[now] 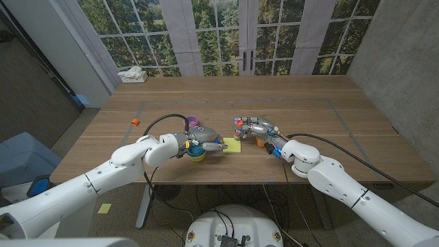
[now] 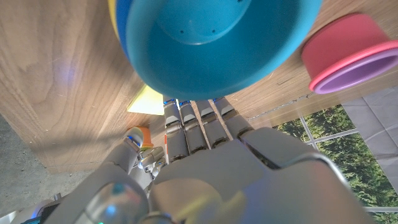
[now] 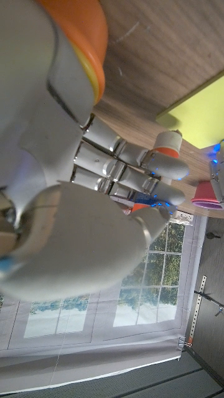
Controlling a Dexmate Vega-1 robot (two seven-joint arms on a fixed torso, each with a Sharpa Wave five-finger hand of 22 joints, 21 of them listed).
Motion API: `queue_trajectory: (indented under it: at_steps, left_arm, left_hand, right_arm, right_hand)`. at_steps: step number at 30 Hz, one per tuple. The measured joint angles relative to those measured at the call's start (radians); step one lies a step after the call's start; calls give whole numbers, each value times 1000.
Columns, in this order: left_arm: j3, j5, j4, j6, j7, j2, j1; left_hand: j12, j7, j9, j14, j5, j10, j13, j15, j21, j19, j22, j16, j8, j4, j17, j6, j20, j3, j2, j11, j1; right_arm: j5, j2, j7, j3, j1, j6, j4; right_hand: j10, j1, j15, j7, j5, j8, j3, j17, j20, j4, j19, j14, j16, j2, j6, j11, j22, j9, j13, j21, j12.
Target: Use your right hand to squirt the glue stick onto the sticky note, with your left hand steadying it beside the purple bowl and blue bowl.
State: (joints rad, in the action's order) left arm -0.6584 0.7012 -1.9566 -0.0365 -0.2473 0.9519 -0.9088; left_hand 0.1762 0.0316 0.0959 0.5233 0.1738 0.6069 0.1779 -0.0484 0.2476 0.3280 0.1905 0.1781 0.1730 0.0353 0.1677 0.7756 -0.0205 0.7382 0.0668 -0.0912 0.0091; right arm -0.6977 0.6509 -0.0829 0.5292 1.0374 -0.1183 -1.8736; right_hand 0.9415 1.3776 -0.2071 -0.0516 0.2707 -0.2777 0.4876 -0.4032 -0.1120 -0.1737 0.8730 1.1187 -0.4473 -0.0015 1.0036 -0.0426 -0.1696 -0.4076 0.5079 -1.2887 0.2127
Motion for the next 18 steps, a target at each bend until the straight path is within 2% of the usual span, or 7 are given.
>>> queue_trajectory:
  at_steps: [18]
  left_arm:
    - [-5, 2, 17, 8, -7, -4, 17]
  left_hand:
    - [1, -4, 0, -13, 0, -5, -1, 2, -4, -5, 0, 0, 2, 4, 0, -11, 3, -4, -2, -5, -2]
  right_arm:
    - [-11, -10, 26, 32, -31, -48, 9]
  right_hand:
    - [0, 0, -8, 0, 8, 0, 6, -1, -6, -3, 13, 16, -1, 0, 0, 0, -1, -6, 5, 0, 2]
